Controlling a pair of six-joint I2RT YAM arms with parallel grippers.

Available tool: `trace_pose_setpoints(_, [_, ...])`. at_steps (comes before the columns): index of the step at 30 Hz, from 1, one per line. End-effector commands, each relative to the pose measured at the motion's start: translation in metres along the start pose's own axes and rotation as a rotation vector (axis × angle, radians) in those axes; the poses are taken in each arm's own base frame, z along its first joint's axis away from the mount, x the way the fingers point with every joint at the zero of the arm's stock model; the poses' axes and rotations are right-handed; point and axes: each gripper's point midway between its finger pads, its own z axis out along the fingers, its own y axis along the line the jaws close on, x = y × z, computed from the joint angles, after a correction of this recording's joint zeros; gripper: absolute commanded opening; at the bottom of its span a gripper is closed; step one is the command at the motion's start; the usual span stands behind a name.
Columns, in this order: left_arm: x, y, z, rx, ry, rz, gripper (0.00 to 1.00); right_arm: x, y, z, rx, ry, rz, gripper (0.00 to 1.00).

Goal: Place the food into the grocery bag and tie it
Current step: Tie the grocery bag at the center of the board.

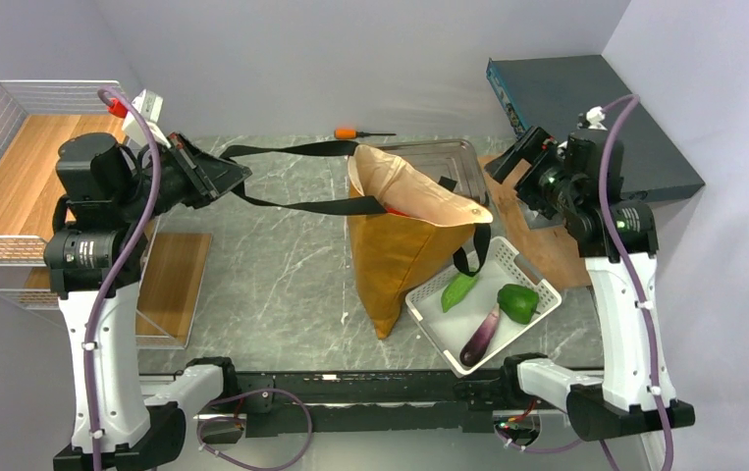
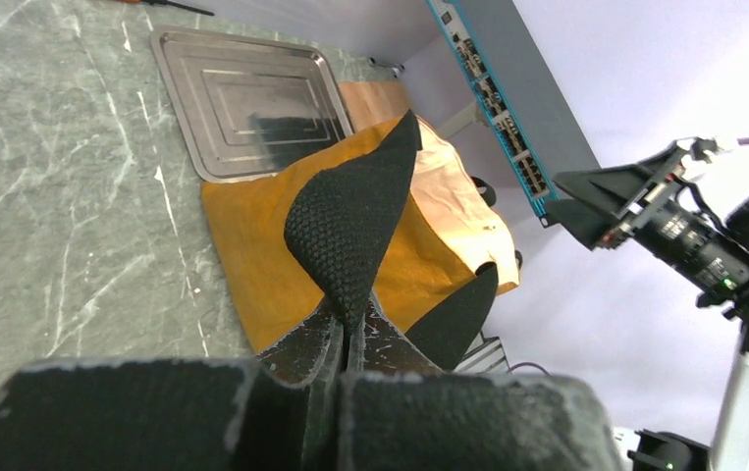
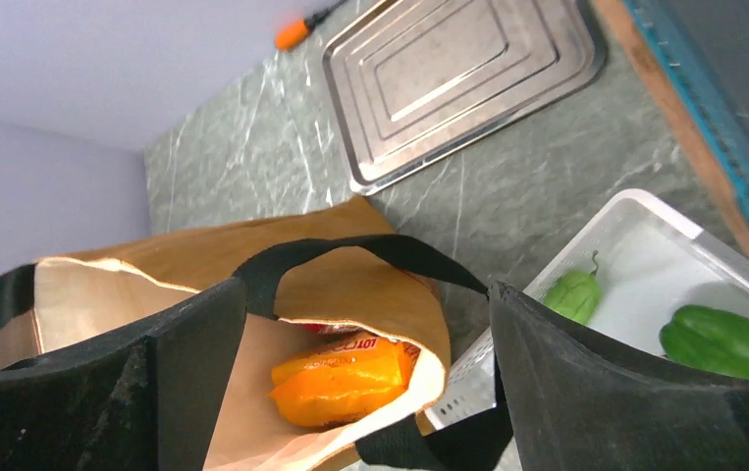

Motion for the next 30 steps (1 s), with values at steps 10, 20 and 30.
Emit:
trace_pose_setpoints(10, [-0.003,-0.005,-0.037,-0.071,-0.068,0.087,0.0,0.038,-0.065,-0.016,0.245,-0.005,0.177,0.79])
trace_pose_setpoints(20, [0.004,-0.006,-0.046,-0.072,-0.085,0.077,0.0,0.112,-0.033,0.023,-0.069,0.31,0.142,0.74])
trace_pose_setpoints(30, [0.003,-0.013,-0.045,-0.029,-0.099,0.063,0.0,0.17,-0.051,0.036,-0.162,0.542,0.02,0.74])
